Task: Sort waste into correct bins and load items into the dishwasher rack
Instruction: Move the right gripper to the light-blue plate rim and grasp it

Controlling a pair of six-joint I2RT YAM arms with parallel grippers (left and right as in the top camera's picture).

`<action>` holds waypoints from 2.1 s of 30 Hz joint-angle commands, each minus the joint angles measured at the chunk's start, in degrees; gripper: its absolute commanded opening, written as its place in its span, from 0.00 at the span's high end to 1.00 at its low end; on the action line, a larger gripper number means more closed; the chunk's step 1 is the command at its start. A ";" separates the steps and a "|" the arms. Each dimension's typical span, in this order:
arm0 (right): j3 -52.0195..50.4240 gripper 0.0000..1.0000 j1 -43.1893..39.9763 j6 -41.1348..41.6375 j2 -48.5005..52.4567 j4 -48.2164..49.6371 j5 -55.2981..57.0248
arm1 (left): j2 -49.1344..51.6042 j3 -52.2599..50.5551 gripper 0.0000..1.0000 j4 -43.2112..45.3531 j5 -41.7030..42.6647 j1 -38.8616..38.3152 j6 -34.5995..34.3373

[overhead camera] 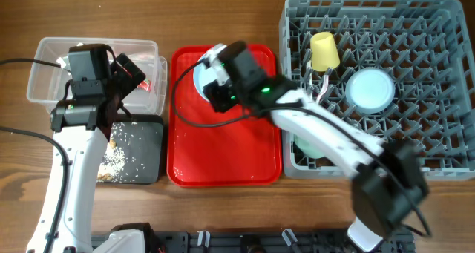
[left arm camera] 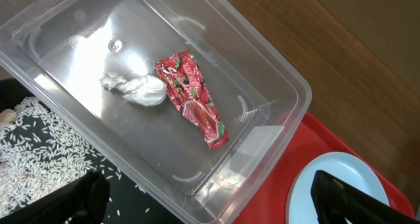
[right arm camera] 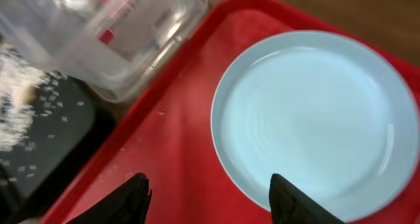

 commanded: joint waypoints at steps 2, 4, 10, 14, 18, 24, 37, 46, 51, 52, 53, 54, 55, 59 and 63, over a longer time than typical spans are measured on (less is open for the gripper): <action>0.68 0.41 0.76 1.03 8.41 5.25 4.39 | -0.37 0.66 0.00 0.20 -0.55 0.15 0.09; 0.68 0.40 0.76 1.03 11.50 8.57 3.02 | -0.37 0.66 0.00 0.20 -0.55 0.15 0.09; 0.68 0.40 0.76 1.07 17.33 11.34 -1.68 | -0.37 0.66 0.00 0.20 -0.55 0.15 0.09; 0.68 0.44 0.76 1.25 17.94 6.08 -1.79 | -0.37 0.66 0.00 0.20 -0.55 0.15 0.09; 0.70 0.46 0.76 5.35 17.05 -0.52 -1.84 | -0.37 0.66 0.00 0.20 -0.55 0.15 0.09; 0.70 0.60 0.76 9.16 13.57 -10.01 -3.13 | -0.37 0.66 0.00 0.20 -0.55 0.15 0.09; 0.63 0.54 1.46 9.99 8.20 -1.46 -2.54 | -0.37 0.66 0.00 0.20 -0.55 0.15 0.09; 0.57 0.51 3.45 7.82 12.50 5.57 1.46 | -0.37 0.66 0.00 0.20 -0.55 0.15 0.09; 0.57 0.47 4.98 6.34 15.45 6.60 4.15 | -0.37 0.66 0.00 0.20 -0.55 0.15 0.09; 0.57 0.47 5.16 5.25 16.04 6.60 4.33 | -0.37 0.66 0.00 0.20 -0.55 0.15 0.09; 0.57 0.47 5.31 4.74 16.50 6.60 4.57 | -0.37 0.66 0.00 0.20 -0.55 0.15 0.09; 0.57 0.47 5.46 4.57 17.09 6.62 4.72 | -0.37 0.66 0.00 0.20 -0.55 0.15 0.09; 0.57 0.47 5.53 4.42 17.22 6.58 4.74 | -0.37 0.66 0.00 0.20 -0.55 0.15 0.09; 0.57 0.49 5.55 4.44 17.68 6.64 4.70 | -0.37 0.66 0.00 0.20 -0.55 0.15 0.09; 0.57 0.62 5.55 4.09 17.70 5.92 4.70 | -0.37 0.66 0.00 0.20 -0.55 0.15 0.09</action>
